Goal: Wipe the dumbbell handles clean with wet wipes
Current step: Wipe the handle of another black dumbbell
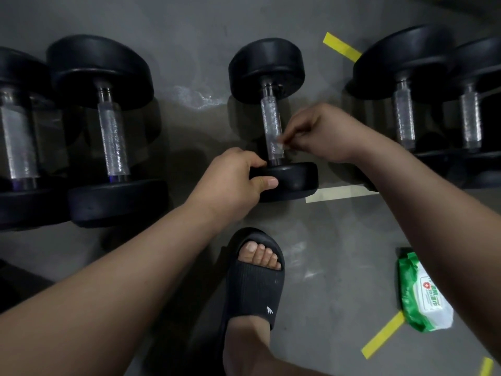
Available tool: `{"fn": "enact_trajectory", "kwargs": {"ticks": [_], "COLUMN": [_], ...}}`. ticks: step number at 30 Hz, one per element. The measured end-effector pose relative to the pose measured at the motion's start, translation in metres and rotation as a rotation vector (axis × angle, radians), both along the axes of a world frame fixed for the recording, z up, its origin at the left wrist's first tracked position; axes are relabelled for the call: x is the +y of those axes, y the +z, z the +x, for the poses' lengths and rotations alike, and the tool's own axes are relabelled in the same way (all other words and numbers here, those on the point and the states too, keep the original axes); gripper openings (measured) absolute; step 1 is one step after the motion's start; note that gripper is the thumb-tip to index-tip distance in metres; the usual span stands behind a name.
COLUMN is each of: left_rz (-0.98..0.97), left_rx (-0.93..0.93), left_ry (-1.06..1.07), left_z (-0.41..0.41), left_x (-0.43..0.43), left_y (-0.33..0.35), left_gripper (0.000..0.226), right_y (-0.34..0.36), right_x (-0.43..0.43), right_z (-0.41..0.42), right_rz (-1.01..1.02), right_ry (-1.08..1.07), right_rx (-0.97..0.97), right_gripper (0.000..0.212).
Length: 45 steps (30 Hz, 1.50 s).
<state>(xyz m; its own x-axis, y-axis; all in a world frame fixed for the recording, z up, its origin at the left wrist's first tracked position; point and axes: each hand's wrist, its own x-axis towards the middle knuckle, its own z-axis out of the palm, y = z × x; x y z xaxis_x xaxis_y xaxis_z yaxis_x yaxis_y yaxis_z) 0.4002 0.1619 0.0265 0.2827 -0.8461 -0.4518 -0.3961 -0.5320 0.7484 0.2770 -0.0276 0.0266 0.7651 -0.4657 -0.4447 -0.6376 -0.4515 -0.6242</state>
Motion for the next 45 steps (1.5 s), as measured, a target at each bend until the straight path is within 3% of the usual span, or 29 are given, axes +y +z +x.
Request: {"fn": "enact_trajectory", "kwargs": {"ticks": [3,6,9,12,15,18,22,29,34,39,45], "left_rz": [0.004,0.013,0.009,0.005,0.001,-0.001,0.004,0.053,0.063,0.089,0.063], "left_rx": [-0.01,-0.005,-0.005,-0.028,-0.029,0.015,0.041,0.049,0.086,0.072,0.082], "left_ry": [-0.009,0.001,0.016,0.012,0.012,0.061,0.043,0.012,0.053,0.03,0.073], "left_z": [0.001,0.0,-0.003,-0.007,-0.011,-0.019,-0.031,-0.021,-0.025,-0.021,-0.033], "left_x": [-0.001,-0.002,-0.004,-0.005,-0.005,-0.01,-0.022,-0.016,-0.017,-0.018,-0.025], "left_y": [-0.001,-0.001,0.0,0.0,0.0,0.002,0.01,0.005,0.002,0.004,0.004], "left_gripper": [0.04,0.037,0.035,0.035,0.032,0.031,0.034,0.041,0.03,0.031,0.035], "right_y": [0.002,-0.004,-0.023,-0.031,-0.02,-0.012,-0.019,-0.009,-0.029,-0.017,-0.029], "right_x": [0.0,-0.002,-0.003,0.001,0.01,0.008,-0.006,-0.01,-0.014,0.003,-0.008], "right_z": [-0.001,0.008,0.024,0.028,0.011,0.003,0.015,-0.008,0.012,-0.006,0.009], "right_rz": [0.0,-0.085,-0.174,-0.215,-0.113,-0.186,-0.299,-0.273,-0.469,-0.444,-0.568], "right_ry": [0.053,-0.128,-0.374,-0.479,-0.396,-0.298,-0.346,-0.156,-0.309,-0.047,-0.172], "right_rx": [0.094,-0.056,-0.204,-0.249,-0.246,-0.191,-0.251,-0.183,-0.267,-0.293,-0.272], "right_gripper": [0.022,0.009,0.011,0.013,0.011,0.014,0.014,0.012,0.014,0.011,0.019]}}
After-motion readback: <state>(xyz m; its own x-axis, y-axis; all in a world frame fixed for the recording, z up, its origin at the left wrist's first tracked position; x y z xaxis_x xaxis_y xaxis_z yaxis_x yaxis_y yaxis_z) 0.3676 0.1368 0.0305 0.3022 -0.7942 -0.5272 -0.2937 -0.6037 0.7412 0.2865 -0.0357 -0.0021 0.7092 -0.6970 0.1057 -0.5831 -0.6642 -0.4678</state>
